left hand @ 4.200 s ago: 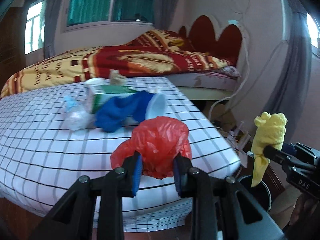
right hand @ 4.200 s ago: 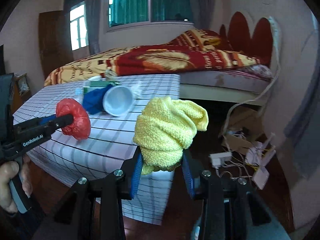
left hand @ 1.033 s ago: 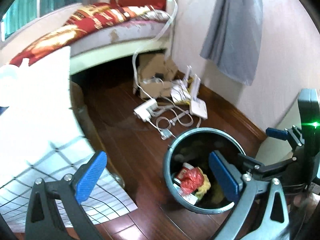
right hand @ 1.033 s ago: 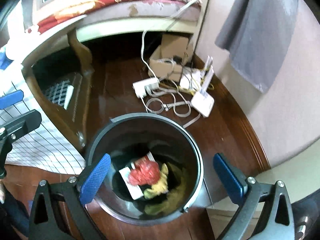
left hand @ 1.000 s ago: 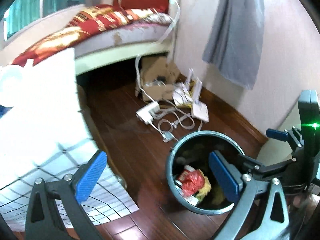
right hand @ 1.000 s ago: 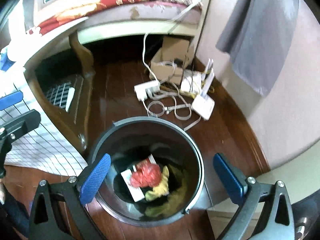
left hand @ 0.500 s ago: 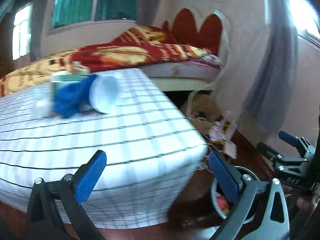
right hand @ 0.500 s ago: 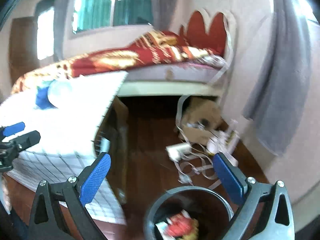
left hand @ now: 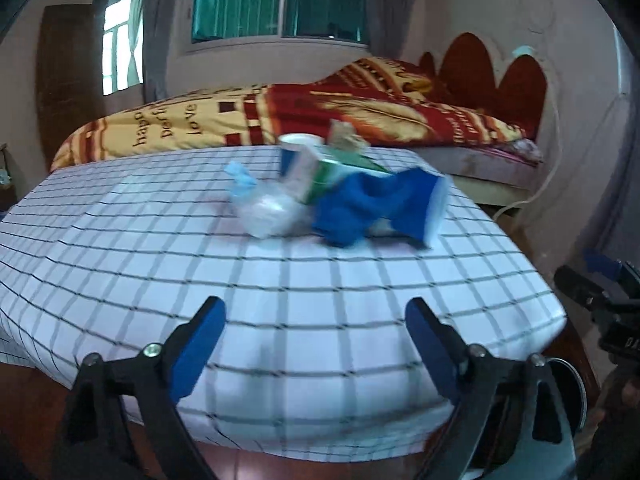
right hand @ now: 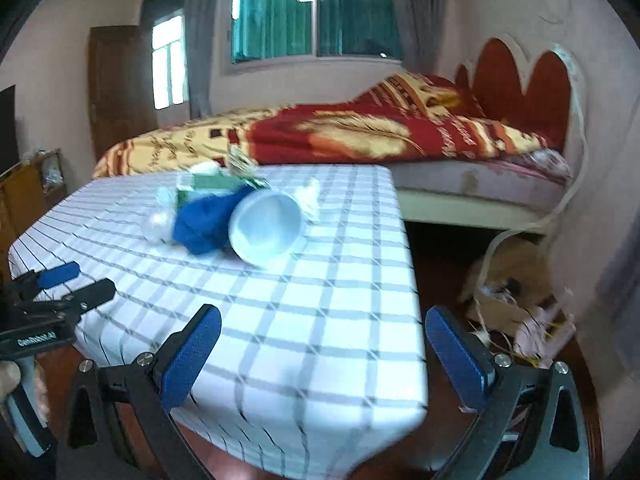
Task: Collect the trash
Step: 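Grasp the plastic wrap with the left tool while the right tool grasps the white bowl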
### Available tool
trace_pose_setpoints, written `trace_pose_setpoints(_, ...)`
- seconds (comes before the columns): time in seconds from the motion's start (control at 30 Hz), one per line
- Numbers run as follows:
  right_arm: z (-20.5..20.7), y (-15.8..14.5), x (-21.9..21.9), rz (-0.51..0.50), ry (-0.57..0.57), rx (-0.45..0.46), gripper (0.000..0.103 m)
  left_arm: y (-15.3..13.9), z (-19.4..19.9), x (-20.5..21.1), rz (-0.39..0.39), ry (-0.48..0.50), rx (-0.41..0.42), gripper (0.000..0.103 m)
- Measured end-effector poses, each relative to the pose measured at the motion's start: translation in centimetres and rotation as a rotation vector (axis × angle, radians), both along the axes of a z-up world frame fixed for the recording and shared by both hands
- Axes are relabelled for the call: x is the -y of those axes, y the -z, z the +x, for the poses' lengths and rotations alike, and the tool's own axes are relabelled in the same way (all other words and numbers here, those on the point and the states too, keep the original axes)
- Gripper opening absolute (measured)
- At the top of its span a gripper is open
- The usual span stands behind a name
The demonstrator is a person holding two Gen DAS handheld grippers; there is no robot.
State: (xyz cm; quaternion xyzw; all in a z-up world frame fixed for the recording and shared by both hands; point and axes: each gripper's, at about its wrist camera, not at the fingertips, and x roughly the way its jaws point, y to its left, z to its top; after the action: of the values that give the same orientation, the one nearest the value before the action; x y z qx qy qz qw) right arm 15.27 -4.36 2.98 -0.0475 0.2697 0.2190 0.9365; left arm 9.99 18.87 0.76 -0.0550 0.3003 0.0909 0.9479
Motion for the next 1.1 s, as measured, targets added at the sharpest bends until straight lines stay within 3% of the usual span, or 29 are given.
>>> trace_pose_setpoints(0.13,3.3,0.3,-4.3,-0.040,-0.056,-0.051,0.103,0.4,2.1,-2.7,-0.005,-0.013,-0.017,0.085)
trace_pose_setpoints(0.37,6.4,0.8,-8.4,-0.045,-0.089,-0.057,0.102,1.0,5.3,-5.0,-0.041,0.013,-0.033,0.079)
trace_pose_setpoints(0.5,8.3,1.6,-9.4,-0.039,-0.092,-0.106,0.083,1.2,7.3,-5.7,-0.048,0.042,-0.050,0.075)
trace_pose_setpoints(0.6,9.2,2.3,-10.0,-0.038,-0.090,-0.130,0.080,1.4,8.6,-6.4,-0.065,0.064,-0.065,0.075)
trace_pose_setpoints(0.7,9.6,2.8,-10.4,-0.037,-0.094,-0.147,0.072,1.6,9.7,-6.8,-0.078,0.085,-0.078,0.070)
trace_pose_setpoints(0.8,10.0,3.3,-10.6,-0.033,-0.089,-0.167,0.050,1.6,10.5,-6.8,-0.096,0.113,-0.084,0.063)
trace_pose_setpoints(0.83,10.1,3.3,-10.6,-0.029,-0.090,-0.174,0.039,1.7,10.7,-6.7,-0.102,0.124,-0.092,0.057)
trace_pose_setpoints(0.87,10.1,3.3,-10.6,-0.026,-0.090,-0.180,0.027,1.8,11.1,-6.6,-0.105,0.134,-0.099,0.042)
trace_pose_setpoints(0.93,9.8,3.2,-10.6,-0.025,-0.089,-0.181,0.014,1.8,11.4,-6.5,-0.115,0.150,-0.104,0.039)
trace_pose_setpoints(1.1,8.5,2.4,-10.2,-0.032,-0.084,-0.163,0.006,0.8,9.3,-6.4,-0.132,0.143,-0.068,0.037)
